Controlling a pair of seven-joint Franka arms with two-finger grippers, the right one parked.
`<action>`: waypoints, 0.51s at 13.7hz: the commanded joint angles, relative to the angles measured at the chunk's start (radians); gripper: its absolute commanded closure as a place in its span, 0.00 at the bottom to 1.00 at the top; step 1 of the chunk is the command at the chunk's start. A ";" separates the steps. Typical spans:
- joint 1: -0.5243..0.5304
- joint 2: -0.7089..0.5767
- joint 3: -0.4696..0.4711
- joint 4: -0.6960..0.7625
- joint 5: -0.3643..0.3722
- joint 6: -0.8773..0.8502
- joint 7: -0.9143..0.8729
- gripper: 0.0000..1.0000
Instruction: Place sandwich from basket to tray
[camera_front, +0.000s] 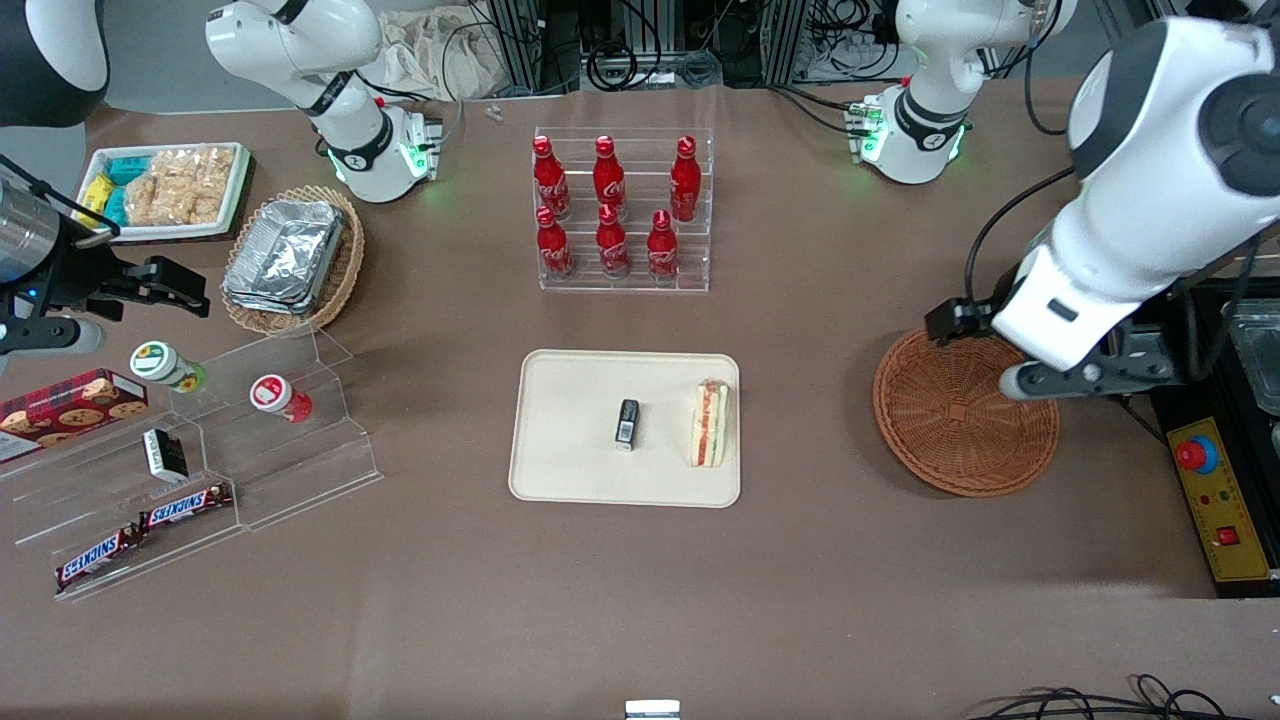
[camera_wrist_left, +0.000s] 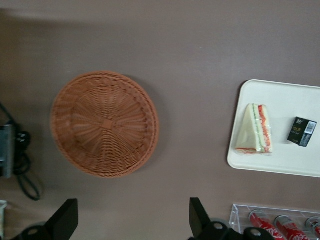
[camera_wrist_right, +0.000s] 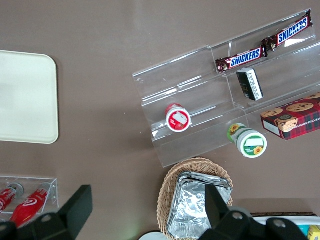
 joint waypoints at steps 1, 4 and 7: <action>0.001 -0.078 0.031 -0.041 -0.022 -0.052 0.037 0.00; -0.009 -0.147 0.119 -0.083 -0.085 -0.075 0.150 0.00; -0.011 -0.197 0.133 -0.146 -0.086 -0.072 0.161 0.00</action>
